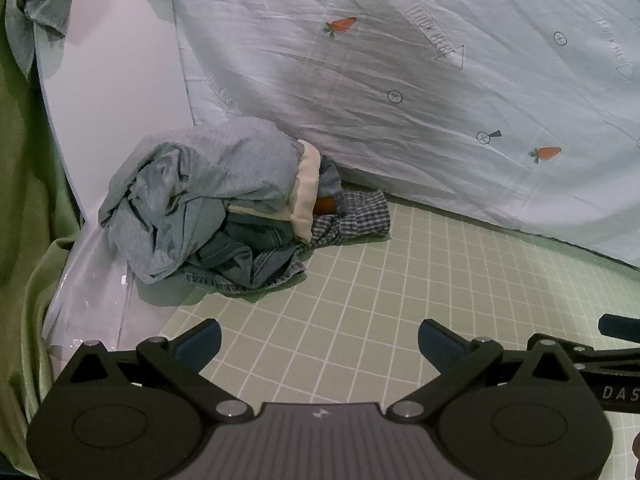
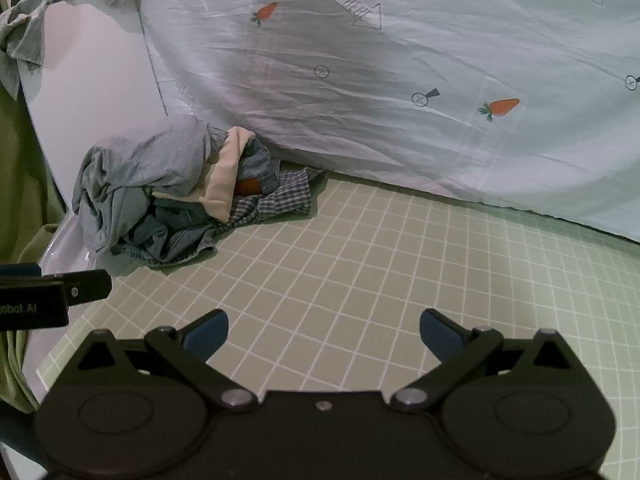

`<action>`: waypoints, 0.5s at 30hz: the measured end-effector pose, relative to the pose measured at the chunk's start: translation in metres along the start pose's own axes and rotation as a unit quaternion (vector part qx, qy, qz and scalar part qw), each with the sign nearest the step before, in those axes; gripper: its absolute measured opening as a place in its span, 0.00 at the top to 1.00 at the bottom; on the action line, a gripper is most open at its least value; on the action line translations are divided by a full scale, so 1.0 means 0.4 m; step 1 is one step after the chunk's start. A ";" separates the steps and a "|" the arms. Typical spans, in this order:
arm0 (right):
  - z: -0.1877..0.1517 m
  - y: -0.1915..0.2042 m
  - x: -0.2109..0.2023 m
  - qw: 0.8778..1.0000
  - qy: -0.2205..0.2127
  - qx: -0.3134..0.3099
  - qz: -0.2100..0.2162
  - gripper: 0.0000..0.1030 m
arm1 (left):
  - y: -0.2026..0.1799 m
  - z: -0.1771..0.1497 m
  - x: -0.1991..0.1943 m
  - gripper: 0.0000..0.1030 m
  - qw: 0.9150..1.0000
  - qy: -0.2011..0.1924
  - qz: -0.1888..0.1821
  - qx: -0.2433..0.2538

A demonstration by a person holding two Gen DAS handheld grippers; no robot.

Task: Fold clothes

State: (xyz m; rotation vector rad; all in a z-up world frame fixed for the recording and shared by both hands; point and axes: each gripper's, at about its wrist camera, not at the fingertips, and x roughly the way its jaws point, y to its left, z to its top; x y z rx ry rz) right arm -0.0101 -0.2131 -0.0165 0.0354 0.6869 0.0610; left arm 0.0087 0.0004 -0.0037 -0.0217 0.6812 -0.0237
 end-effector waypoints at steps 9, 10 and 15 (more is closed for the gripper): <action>-0.002 -0.003 0.001 1.000 0.002 0.003 -0.001 0.00 | 0.000 -0.006 0.002 0.00 1.000 0.003 0.000 -0.001; -0.002 -0.004 0.002 1.000 0.002 0.003 -0.001 0.00 | -0.003 -0.001 0.005 0.00 1.000 0.004 0.000 -0.002; -0.001 -0.006 0.003 1.000 0.003 0.005 -0.001 0.00 | -0.004 -0.003 0.006 0.00 1.000 0.007 0.000 -0.003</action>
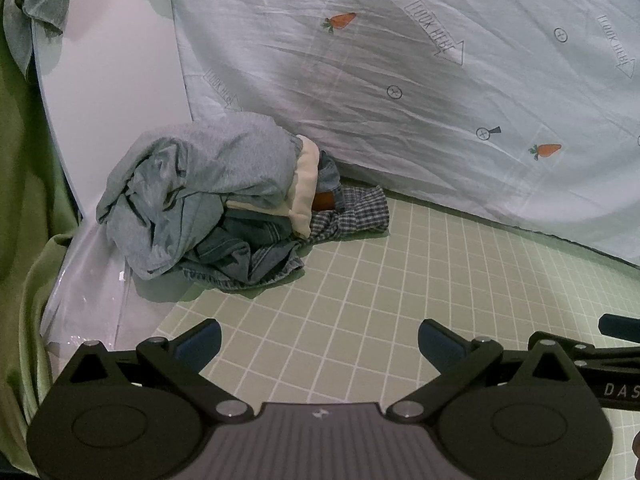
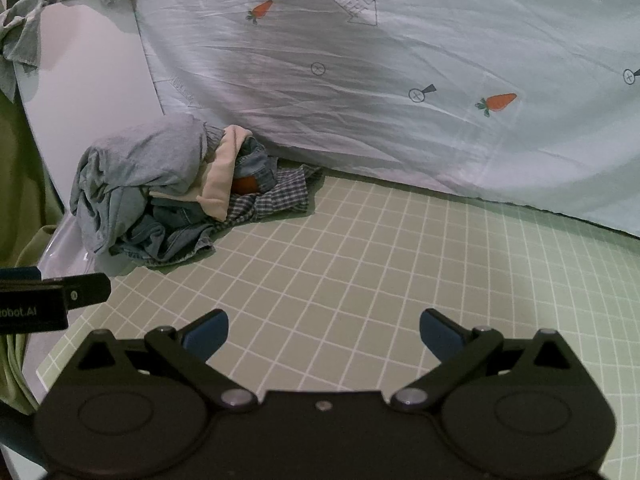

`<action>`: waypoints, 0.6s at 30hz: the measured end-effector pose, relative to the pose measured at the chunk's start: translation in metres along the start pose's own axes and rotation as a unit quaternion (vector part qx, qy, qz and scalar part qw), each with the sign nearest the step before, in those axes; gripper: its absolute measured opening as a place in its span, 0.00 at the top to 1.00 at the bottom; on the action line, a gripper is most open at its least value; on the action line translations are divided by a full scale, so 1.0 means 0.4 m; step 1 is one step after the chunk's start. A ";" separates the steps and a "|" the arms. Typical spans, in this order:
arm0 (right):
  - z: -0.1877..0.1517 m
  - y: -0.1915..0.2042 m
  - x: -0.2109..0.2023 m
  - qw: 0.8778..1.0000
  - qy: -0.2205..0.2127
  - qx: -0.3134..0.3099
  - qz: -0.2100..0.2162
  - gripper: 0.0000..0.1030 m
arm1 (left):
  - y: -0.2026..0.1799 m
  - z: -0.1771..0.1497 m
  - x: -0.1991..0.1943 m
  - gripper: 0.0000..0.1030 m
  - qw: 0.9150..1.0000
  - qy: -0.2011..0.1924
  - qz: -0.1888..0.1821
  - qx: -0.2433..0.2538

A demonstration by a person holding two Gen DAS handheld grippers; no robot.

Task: Fold clothes

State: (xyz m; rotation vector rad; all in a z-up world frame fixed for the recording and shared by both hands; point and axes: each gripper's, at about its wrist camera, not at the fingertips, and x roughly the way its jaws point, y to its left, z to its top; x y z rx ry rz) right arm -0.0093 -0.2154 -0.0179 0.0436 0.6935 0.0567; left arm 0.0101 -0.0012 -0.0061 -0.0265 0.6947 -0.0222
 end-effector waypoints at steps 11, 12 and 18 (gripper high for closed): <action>0.001 -0.004 0.007 1.000 0.003 0.004 -0.002 0.00 | 0.000 -0.001 0.006 0.00 1.000 0.005 -0.001 0.000; 0.001 -0.004 0.008 1.000 0.003 0.004 -0.002 0.00 | 0.001 0.000 0.008 0.00 1.000 0.006 -0.001 0.000; 0.003 0.009 0.018 1.000 0.004 -0.011 0.003 0.00 | -0.001 0.004 0.027 0.00 1.000 0.014 -0.006 -0.001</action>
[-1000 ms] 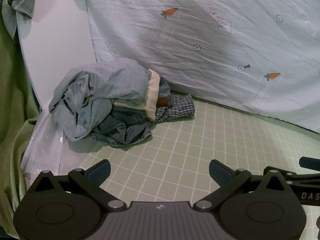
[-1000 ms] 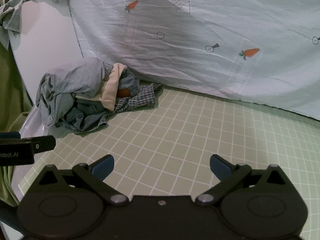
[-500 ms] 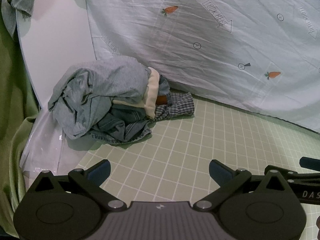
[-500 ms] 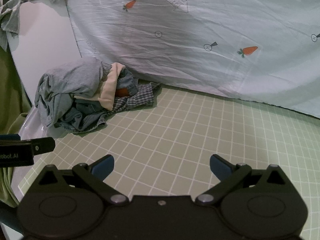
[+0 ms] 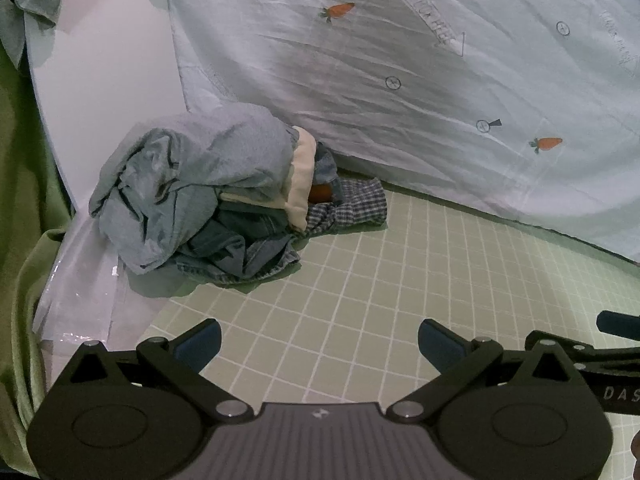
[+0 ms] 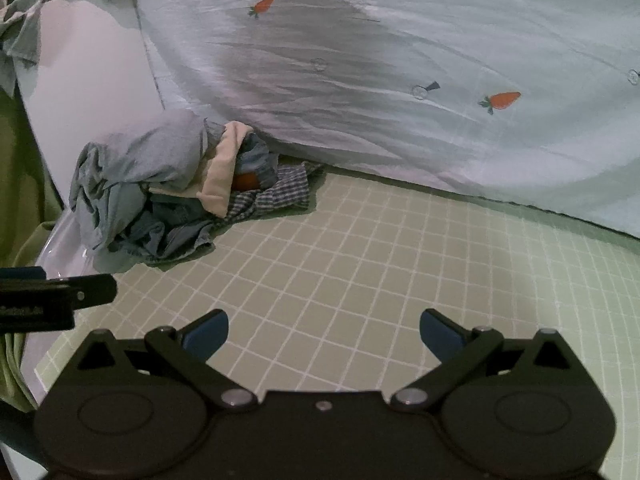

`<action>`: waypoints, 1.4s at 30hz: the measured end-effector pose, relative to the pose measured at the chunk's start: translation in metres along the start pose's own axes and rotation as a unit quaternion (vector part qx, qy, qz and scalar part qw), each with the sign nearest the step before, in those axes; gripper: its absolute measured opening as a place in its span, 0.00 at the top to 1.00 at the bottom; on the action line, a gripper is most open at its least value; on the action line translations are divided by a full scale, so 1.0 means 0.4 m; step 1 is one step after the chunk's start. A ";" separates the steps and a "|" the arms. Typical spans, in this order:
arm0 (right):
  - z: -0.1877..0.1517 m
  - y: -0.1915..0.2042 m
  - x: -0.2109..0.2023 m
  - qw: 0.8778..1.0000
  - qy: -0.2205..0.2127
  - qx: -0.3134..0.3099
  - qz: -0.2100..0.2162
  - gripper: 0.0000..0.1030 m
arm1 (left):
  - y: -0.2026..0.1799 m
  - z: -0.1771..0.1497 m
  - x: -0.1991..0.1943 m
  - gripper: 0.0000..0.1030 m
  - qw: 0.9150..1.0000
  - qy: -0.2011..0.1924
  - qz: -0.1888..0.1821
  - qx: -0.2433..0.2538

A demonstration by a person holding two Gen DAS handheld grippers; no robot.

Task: Fold clothes

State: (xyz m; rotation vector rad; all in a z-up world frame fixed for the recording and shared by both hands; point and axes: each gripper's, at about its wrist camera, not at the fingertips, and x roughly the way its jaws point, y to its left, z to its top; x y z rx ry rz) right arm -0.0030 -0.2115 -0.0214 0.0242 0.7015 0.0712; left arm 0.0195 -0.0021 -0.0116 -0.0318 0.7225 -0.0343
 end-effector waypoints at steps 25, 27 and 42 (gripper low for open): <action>0.361 0.188 0.325 0.993 -0.039 0.039 0.105 0.07 | 0.307 0.319 0.268 0.02 0.993 -0.034 -0.025 -0.114; 0.389 0.211 0.379 0.990 -0.036 0.053 0.125 0.15 | 0.336 0.343 0.308 0.05 0.989 -0.044 -0.038 -0.135; 0.437 0.372 0.696 0.968 0.040 0.078 0.235 0.64 | 0.393 0.376 0.487 0.67 0.980 -0.031 -0.073 -0.181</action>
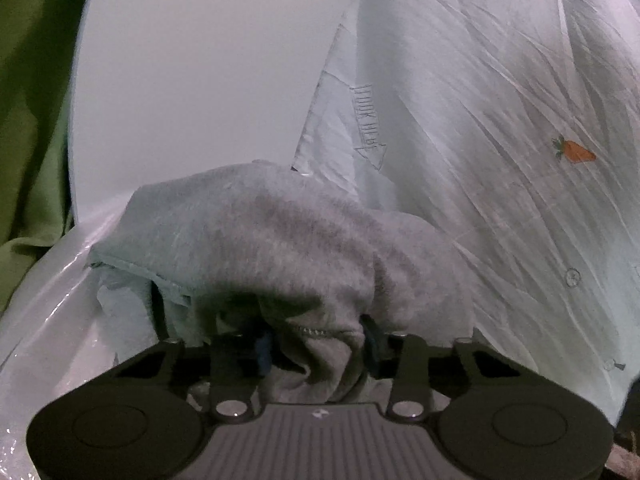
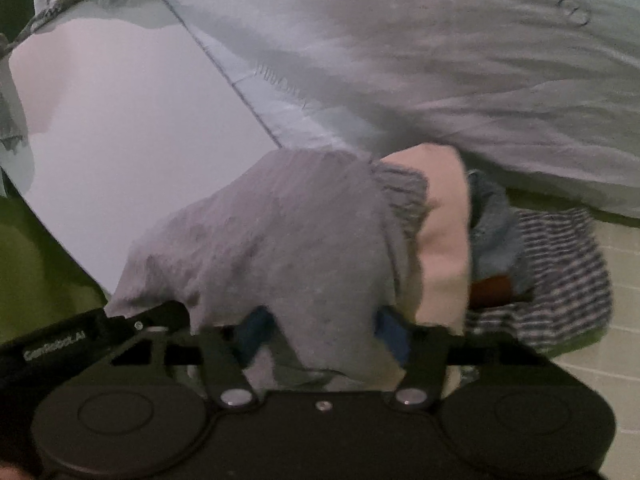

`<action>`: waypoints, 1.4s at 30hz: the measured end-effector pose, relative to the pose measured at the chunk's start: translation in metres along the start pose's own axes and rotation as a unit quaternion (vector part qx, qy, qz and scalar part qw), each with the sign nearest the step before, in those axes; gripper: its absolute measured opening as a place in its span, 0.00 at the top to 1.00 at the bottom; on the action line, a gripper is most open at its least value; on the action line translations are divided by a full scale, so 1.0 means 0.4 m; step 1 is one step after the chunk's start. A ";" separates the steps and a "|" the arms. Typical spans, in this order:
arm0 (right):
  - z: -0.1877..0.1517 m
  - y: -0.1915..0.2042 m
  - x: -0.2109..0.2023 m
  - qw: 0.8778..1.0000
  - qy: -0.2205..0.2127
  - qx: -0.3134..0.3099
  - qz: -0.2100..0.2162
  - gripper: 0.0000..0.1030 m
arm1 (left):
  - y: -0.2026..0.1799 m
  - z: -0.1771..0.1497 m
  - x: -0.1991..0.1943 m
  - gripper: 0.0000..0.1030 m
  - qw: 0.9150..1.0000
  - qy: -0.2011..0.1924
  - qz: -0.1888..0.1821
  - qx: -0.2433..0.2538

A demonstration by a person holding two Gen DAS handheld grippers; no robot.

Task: Fold clothes
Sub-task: 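Grasp the grey sweatshirt from the pile with both grippers, then pull the grey sweatshirt out onto the open bed and release it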

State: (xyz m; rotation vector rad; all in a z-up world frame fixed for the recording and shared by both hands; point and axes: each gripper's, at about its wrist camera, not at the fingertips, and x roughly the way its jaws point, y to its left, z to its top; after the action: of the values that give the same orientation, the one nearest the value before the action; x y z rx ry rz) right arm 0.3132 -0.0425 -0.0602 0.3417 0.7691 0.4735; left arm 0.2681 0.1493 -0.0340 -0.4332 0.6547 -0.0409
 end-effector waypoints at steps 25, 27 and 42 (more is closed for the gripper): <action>-0.285 -0.275 -0.887 0.974 -0.202 -0.027 -0.096 0.92 | -0.469 -0.478 -0.432 0.85 0.965 0.072 -0.225 0.115; -0.333 -0.334 -0.961 0.970 -0.201 -0.020 -0.135 0.92 | -0.522 -0.563 -0.437 0.82 0.957 0.107 -0.241 0.119; -0.657 -0.654 -1.252 0.913 -0.141 0.168 -0.344 0.69 | -0.495 -0.757 -0.418 0.57 0.971 0.168 -0.115 0.126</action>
State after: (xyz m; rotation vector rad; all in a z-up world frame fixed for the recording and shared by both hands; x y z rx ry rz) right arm -0.1166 -0.4936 -0.0666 0.4201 0.6343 -0.3747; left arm -0.0265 -0.1165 -0.0716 -0.2551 0.9175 -0.4204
